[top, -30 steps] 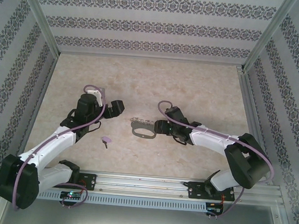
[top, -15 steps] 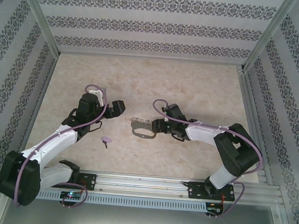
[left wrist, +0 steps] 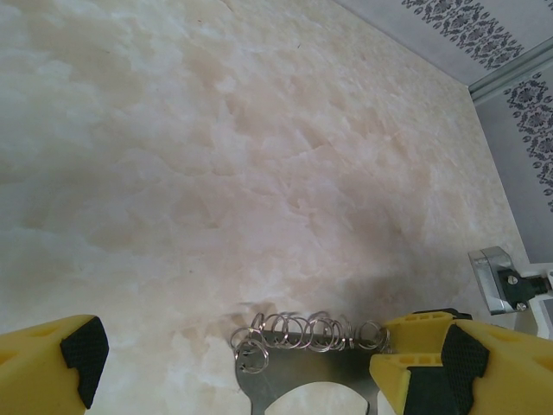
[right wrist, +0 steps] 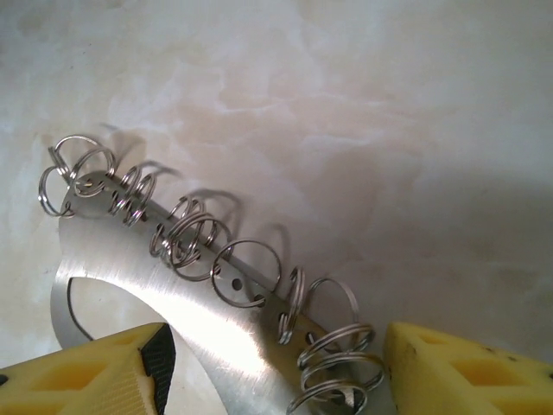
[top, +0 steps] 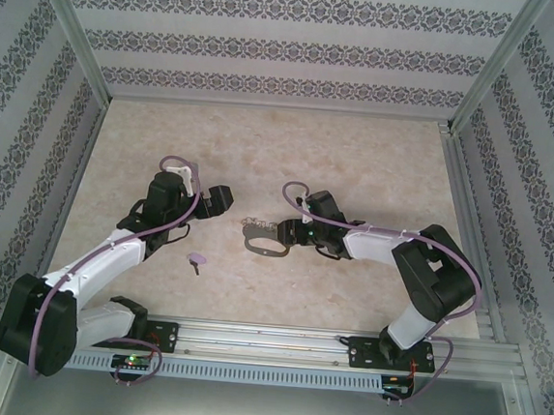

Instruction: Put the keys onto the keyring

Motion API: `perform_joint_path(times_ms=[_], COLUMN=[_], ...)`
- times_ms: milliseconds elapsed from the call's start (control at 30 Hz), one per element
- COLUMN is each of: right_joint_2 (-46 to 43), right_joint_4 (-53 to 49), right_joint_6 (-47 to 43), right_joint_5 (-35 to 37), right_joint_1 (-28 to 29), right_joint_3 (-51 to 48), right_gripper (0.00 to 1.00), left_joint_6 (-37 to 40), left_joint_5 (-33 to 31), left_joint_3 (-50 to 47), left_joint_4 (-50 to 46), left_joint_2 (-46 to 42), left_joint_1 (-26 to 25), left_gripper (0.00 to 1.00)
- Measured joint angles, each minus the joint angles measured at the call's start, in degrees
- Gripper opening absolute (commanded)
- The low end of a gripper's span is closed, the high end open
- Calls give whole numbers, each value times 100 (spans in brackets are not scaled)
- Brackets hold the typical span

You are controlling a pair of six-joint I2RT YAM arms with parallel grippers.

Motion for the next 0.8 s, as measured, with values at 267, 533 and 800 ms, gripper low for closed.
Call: perform_joint_path(times_ms=[267, 533, 800], right_joint_2=[-37, -391, -570], right_joint_4=[192, 293, 269], right_joint_6=[-22, -13, 26], right_joint_5=[-142, -153, -144], right_joint_1=[0, 11, 181], right_joint_3=[-153, -573, -734], right_gripper=[61, 58, 59], left_joint_6=[-2, -22, -63], left_joint_5=[-2, -2, 0], left_joint_3=[2, 2, 2], left_joint_4=[26, 57, 74], left_joint_2=[26, 26, 48], left_joint_1=[-9, -9, -9], left_gripper=[100, 100, 100])
